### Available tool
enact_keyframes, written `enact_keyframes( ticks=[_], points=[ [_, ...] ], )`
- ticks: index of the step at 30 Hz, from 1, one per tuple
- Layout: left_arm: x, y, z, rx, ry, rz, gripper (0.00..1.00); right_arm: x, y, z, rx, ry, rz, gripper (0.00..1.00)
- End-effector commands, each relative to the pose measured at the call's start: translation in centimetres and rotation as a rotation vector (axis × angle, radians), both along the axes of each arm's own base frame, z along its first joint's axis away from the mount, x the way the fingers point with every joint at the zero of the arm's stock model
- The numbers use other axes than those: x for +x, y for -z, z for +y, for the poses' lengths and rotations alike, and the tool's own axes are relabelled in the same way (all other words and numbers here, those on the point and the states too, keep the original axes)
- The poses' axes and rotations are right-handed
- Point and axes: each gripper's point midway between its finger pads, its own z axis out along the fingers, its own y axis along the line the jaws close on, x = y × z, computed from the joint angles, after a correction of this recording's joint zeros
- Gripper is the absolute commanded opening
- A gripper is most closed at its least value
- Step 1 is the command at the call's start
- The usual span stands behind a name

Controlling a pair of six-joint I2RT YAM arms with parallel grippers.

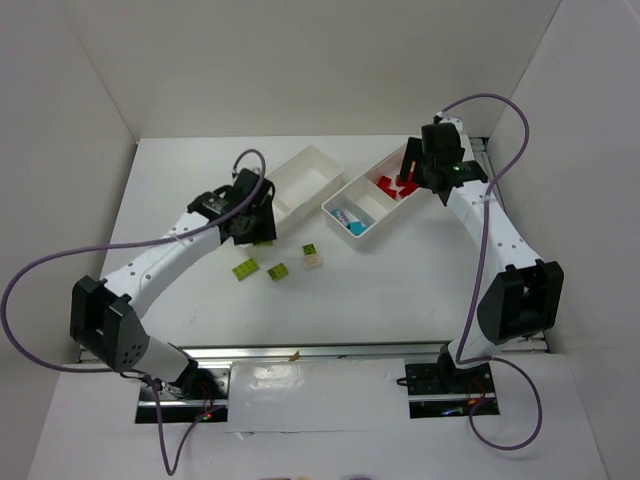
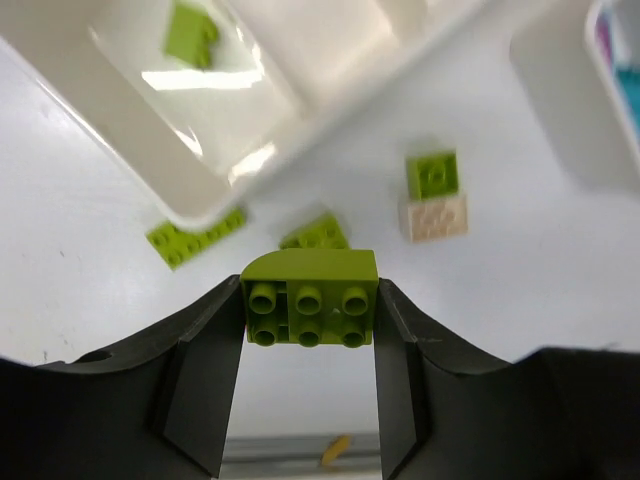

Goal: Sort the legos into containers by color

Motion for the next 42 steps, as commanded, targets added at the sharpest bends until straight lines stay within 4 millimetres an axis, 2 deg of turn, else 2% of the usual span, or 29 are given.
enact_keyframes(
  ticks=[1, 2, 7, 10, 13, 15, 17, 18, 20, 21, 22, 25, 26, 28, 29, 30, 31, 33, 35, 37, 42],
  points=[
    [2.3, -0.2, 3.1, 0.083, -0.089, 0.037, 0.54, -0.3, -1.9, 0.3, 0.011, 0.007, -0.051, 0.84],
    [3.7, -0.1, 3.6, 0.088, -0.107, 0.034, 0.54, -0.3, -1.9, 0.3, 0.011, 0.007, -0.051, 0.84],
    [7.8, 0.8, 5.3, 0.071, -0.167, 0.037, 0.55, -0.4, -2.1, 0.3, 0.01, 0.007, -0.048, 0.84],
    [9.1, 2.0, 5.9, 0.06, -0.189, 0.072, 0.57, -0.4, -2.1, 0.2, 0.005, 0.014, -0.049, 0.84],
    [10.2, 2.5, 6.0, 0.054, -0.207, 0.07, 0.83, -0.5, -2.0, 0.1, 0.003, 0.014, -0.04, 0.84],
    [10.4, 2.5, 5.9, 0.053, -0.207, 0.068, 0.97, -0.6, -2.4, -0.1, -0.001, 0.022, -0.05, 0.84],
    [10.4, 1.7, 5.9, 0.046, -0.208, 0.051, 0.99, -0.8, -2.2, -0.3, -0.008, 0.029, -0.043, 0.84],
    [10.0, 0.5, 6.0, 0.035, -0.208, 0.024, 1.0, -0.8, -2.2, -0.3, -0.008, 0.029, -0.043, 0.84],
    [8.6, -0.2, 5.4, 0.062, -0.176, 0.001, 0.98, -0.9, -2.7, -0.3, -0.006, 0.029, -0.053, 0.84],
    [7.9, -0.5, 5.3, 0.07, -0.17, -0.008, 0.97, -1.1, -2.2, -0.3, -0.008, 0.029, -0.043, 0.84],
    [6.4, -0.4, 5.4, 0.082, -0.134, -0.017, 0.97, -1.1, -2.2, -0.3, -0.008, 0.029, -0.043, 0.84],
    [3.5, 0.3, 4.5, 0.071, -0.073, -0.031, 0.97, -1.2, -1.6, -0.3, -0.01, 0.029, -0.034, 0.84],
    [1.1, 1.4, 4.6, 0.078, -0.048, -0.018, 0.98, -1.2, -1.6, -0.3, -0.01, 0.029, -0.034, 0.84],
    [-0.8, 2.1, 4.6, 0.069, -0.046, -0.024, 1.0, -1.0, -1.7, -0.1, -0.003, 0.022, -0.041, 0.84],
    [-2.5, 3.5, 4.6, 0.074, -0.041, 0.007, 1.0, -1.0, -1.7, 0.0, 0.003, 0.014, -0.04, 0.84],
    [-3.2, 3.0, 4.6, 0.054, -0.044, -0.015, 1.0, -1.0, -1.5, 0.4, 0.003, 0.005, -0.04, 0.84],
    [-3.6, 3.2, 4.8, 0.045, -0.052, -0.02, 1.0, -0.9, -1.1, 0.4, 0.001, 0.005, -0.031, 0.84],
    [-4.7, 5.1, 5.0, 0.043, -0.067, 0.007, 1.0, -0.6, -1.0, 0.7, 0.009, -0.006, -0.027, 0.84],
    [-4.9, 6.9, 5.6, 0.081, -0.102, 0.042, 1.0, -0.5, -0.5, 1.3, 0.013, -0.023, -0.015, 0.84],
    [-4.5, 8.4, 5.8, 0.117, -0.119, 0.073, 1.0, -0.4, -1.0, 1.4, 0.015, -0.023, -0.027, 0.84],
    [-2.7, 9.9, 5.7, 0.137, -0.15, 0.062, 1.0, -0.5, -1.4, 1.1, 0.004, -0.02, -0.036, 0.84]
  ],
)
